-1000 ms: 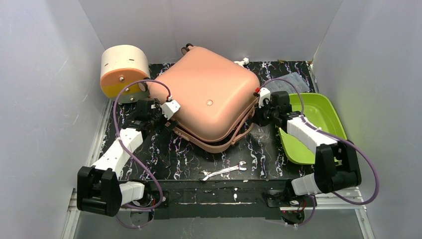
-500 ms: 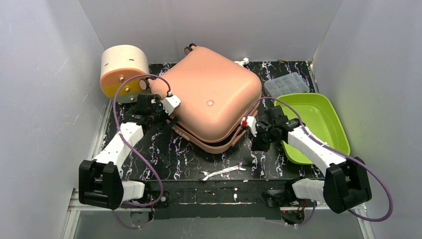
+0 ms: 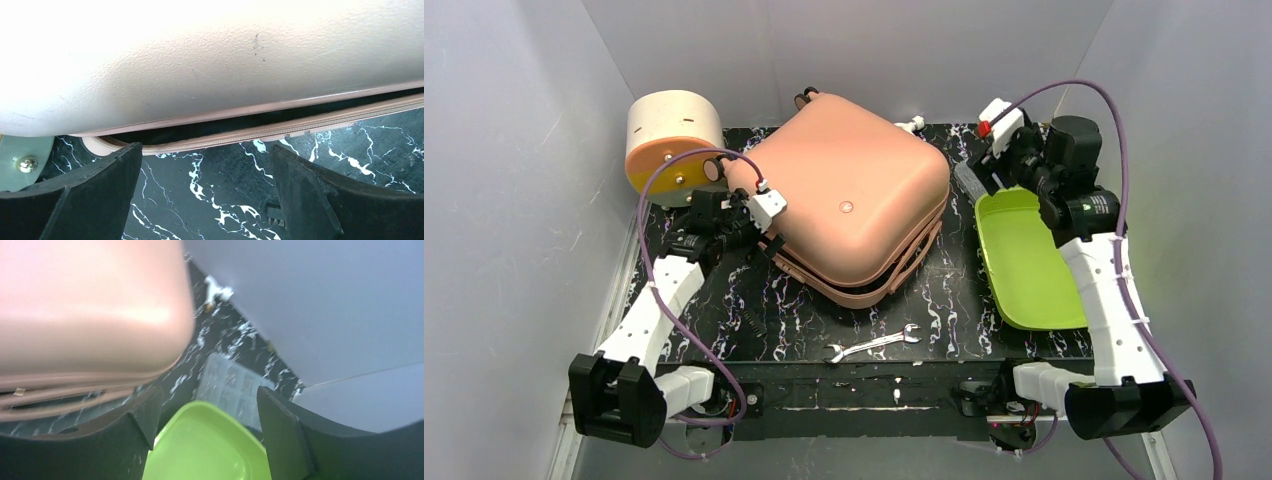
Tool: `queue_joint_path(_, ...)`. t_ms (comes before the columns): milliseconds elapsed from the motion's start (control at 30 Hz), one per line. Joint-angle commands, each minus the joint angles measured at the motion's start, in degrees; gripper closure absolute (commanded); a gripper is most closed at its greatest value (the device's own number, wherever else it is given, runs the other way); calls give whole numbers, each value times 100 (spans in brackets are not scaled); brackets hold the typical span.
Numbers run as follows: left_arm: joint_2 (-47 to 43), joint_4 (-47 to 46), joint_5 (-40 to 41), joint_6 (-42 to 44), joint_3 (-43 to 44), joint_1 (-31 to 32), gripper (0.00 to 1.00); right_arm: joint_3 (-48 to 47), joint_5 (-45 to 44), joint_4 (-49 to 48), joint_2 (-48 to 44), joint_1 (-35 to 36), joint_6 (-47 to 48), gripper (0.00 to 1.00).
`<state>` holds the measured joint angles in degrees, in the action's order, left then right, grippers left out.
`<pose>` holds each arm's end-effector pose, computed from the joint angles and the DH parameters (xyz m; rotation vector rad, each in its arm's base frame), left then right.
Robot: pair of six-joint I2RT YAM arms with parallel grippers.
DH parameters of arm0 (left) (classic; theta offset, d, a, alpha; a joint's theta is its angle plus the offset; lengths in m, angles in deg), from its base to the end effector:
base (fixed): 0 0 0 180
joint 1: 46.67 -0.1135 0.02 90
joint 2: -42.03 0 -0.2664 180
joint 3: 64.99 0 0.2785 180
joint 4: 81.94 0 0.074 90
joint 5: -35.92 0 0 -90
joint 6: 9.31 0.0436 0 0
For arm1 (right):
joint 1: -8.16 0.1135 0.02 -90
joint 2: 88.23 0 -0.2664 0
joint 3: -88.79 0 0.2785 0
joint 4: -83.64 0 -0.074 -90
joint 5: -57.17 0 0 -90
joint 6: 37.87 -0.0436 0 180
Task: Open, take out, and arrange the luggage
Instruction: Adjust the luggage at the center of the board.
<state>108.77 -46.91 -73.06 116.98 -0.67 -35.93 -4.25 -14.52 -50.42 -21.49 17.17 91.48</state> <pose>0.2769 -0.0670 0.2764 1.0340 1.9258 -0.1173 0.2676 0.0563 0.4429 -0.9668 1.6309 -0.0545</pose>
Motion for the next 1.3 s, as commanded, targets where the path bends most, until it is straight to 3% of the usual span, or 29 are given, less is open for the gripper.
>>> queue_joint_path(0, -194, 154, -57, -188, 116, 24, 2, 192, -1347, -2205, 616, -5, -1252, 22)
queue_joint_path(133, 100, -65, 539, -296, 97, 6, 2, -5, -2195, -3090, 1828, -120, -1736, 22)
queue_joint_path(267, 332, -318, 929, -549, 117, -206, 2, -546, -1881, -3545, 3134, -242, -1982, 23)
queue_joint_path(567, -29, -589, 511, -812, 412, -812, 2, -2206, -1383, -3379, 5168, -242, -2072, 24)
queue_joint_path(733, -13, -551, 130, -1335, 1515, -1339, 2, -2287, -1126, -3069, 5555, -242, -2008, 22)
queue_joint_path(900, 1060, -806, 139, -2199, 2717, -1541, 2, -2647, -819, -2798, 6014, -234, -2148, 23)
queue_joint_path(1100, 3236, -437, -164, -2707, 4813, -1534, 2, -3240, -47, -2474, 6500, -225, -2019, 27)
queue_joint_path(1267, 4238, -396, -528, -2582, 5473, -1276, 2, -3027, 345, -2429, 6415, -225, -1615, 28)
